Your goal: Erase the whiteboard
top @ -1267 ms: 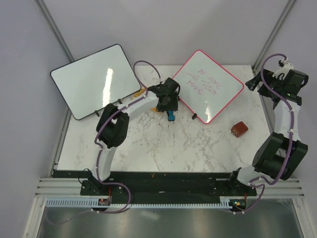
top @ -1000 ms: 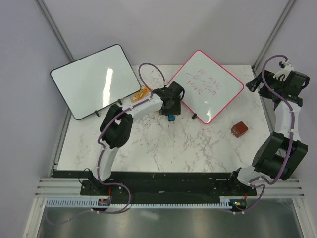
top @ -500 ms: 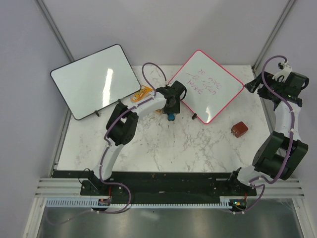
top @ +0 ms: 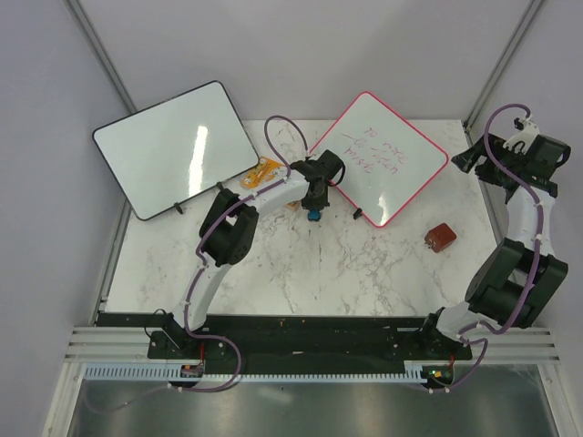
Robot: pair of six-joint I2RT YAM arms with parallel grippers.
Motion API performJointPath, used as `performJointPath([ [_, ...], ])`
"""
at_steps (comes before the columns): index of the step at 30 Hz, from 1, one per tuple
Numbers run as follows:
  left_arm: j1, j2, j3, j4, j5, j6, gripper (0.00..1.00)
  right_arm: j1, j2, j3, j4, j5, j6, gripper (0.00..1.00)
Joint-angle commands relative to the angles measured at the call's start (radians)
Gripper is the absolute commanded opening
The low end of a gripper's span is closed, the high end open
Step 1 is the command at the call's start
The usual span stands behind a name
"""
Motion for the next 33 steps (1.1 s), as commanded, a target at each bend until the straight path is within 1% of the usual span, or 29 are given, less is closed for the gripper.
performJointPath([
  [1,0.001,0.015,0.011,-0.013,-0.021,-0.005,0.02,-0.011,0.0,-0.021,0.053,-0.074,-0.032,0.89],
  [5,0.0,-0.037,0.009,-0.013,-0.049,0.003,0.02,-0.014,-0.029,-0.046,0.093,-0.088,-0.035,0.9],
  [9,0.001,-0.074,0.042,-0.01,-0.059,0.049,0.02,-0.016,0.004,-0.028,0.109,-0.181,-0.042,0.9],
  [11,0.001,-0.085,0.06,-0.01,-0.059,0.069,0.02,-0.017,0.03,-0.012,0.111,-0.26,-0.045,0.9],
  [17,0.0,-0.109,0.037,-0.01,-0.087,0.113,0.02,-0.022,0.11,0.034,0.109,-0.378,-0.073,0.91],
  [20,0.0,-0.122,0.0,-0.008,-0.104,0.11,0.02,-0.02,0.164,0.058,0.105,-0.389,-0.061,0.92],
  [26,0.0,-0.143,-0.037,0.009,-0.101,0.132,0.02,-0.016,0.217,0.077,0.093,-0.415,-0.082,0.91],
  [29,0.0,-0.157,-0.04,0.032,-0.087,0.139,0.02,0.007,0.242,0.077,0.1,-0.41,-0.09,0.9],
  [33,-0.002,-0.171,-0.037,0.061,-0.052,0.149,0.02,0.067,0.271,0.077,0.116,-0.399,-0.102,0.89],
])
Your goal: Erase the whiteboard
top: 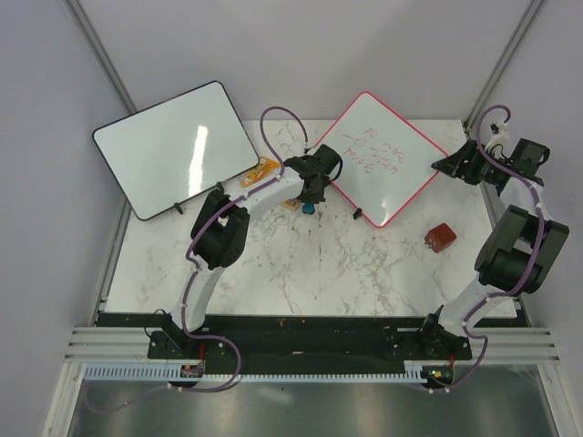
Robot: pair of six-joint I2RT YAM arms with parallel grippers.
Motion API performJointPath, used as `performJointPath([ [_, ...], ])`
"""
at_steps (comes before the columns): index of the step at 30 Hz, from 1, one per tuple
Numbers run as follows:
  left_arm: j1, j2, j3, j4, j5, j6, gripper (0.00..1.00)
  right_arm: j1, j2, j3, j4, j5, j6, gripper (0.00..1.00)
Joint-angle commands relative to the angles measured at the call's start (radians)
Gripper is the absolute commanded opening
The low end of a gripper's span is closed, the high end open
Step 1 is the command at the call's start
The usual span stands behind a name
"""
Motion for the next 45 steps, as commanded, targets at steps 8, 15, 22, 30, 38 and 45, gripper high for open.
performJointPath([
  [8,-0.006,-0.104,-0.008,0.09,0.061,0.066,0.02,0.14,0.062,0.019,0.097,0.013,-0.022,0.87],
  [15,-0.009,-0.101,-0.008,0.099,0.073,0.073,0.02,0.163,0.075,0.001,0.161,0.036,0.031,0.81],
  [22,-0.011,-0.104,-0.008,0.099,0.069,0.081,0.02,0.169,0.07,-0.004,0.16,0.036,0.015,0.68],
  [30,-0.011,-0.107,0.013,0.098,0.044,0.102,0.02,0.163,0.072,-0.014,0.128,0.046,-0.014,0.48],
  [38,-0.008,-0.09,0.11,0.098,0.04,0.106,0.02,0.165,0.111,0.01,-0.035,0.024,-0.189,0.29],
  [45,-0.008,-0.034,0.239,0.107,0.05,0.093,0.02,0.146,0.154,0.044,-0.199,0.038,-0.371,0.13],
])
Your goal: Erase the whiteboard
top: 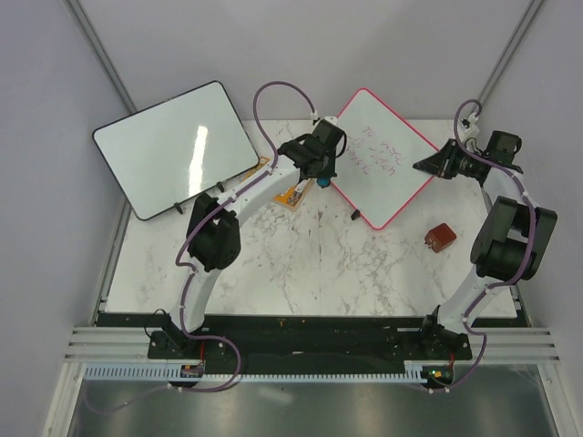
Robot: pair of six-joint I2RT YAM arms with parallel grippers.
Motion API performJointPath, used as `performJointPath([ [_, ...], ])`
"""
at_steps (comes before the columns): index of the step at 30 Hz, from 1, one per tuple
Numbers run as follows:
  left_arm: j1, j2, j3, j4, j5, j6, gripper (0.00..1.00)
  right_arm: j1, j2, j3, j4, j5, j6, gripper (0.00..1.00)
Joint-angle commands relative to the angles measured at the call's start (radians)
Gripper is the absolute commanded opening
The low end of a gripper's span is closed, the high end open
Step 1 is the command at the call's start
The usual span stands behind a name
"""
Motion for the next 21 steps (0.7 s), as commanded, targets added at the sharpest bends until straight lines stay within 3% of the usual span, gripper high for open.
performJointPath([
  [1,-0.003,0.021,0.108,0.039,-0.003,0.021,0.02,-0.007,0.082,0.006,-0.208,0.118,-0.341,0.11],
  [8,-0.005,0.073,0.162,0.154,0.029,0.013,0.02,-0.015,0.084,0.023,-0.296,0.133,-0.421,0.0],
  [21,-0.006,0.154,0.147,0.369,-0.021,0.002,0.02,-0.003,0.092,0.023,-0.314,0.146,-0.413,0.0],
])
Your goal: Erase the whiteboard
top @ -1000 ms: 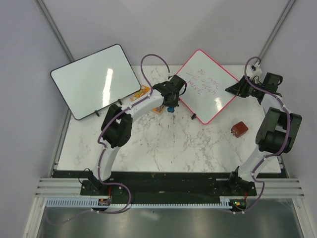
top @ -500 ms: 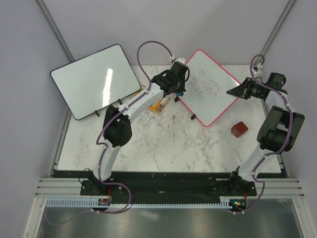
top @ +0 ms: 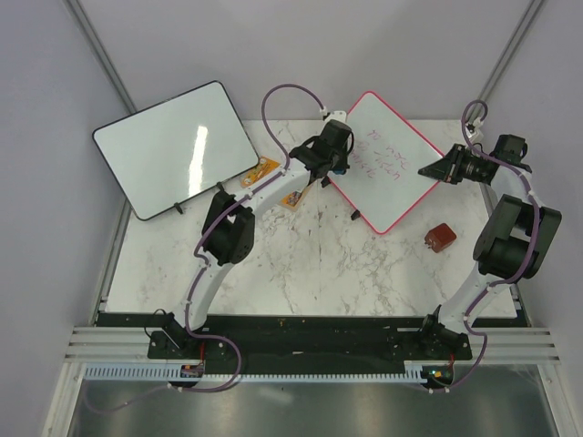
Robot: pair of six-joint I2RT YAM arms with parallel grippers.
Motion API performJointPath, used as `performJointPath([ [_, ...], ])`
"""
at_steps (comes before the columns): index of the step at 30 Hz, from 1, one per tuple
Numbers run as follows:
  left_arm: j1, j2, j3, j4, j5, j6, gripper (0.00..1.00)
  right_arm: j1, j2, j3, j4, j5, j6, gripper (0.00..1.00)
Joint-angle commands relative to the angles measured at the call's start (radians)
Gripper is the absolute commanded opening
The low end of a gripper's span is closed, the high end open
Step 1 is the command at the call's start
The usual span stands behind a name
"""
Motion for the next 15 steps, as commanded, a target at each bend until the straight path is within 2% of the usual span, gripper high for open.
performJointPath([
  [1,-0.006,-0.006,0.011,0.135,-0.037,0.002,0.02,0.044,0.055,-0.041,-0.089,0.214,-0.246,0.0],
  [6,-0.005,-0.044,-0.089,0.264,-0.082,0.014,0.02,0.044,0.042,-0.032,-0.089,0.214,-0.225,0.0],
  [15,0.004,0.002,-0.068,0.299,-0.078,0.005,0.02,0.054,-0.011,-0.038,-0.053,0.248,-0.153,0.0],
])
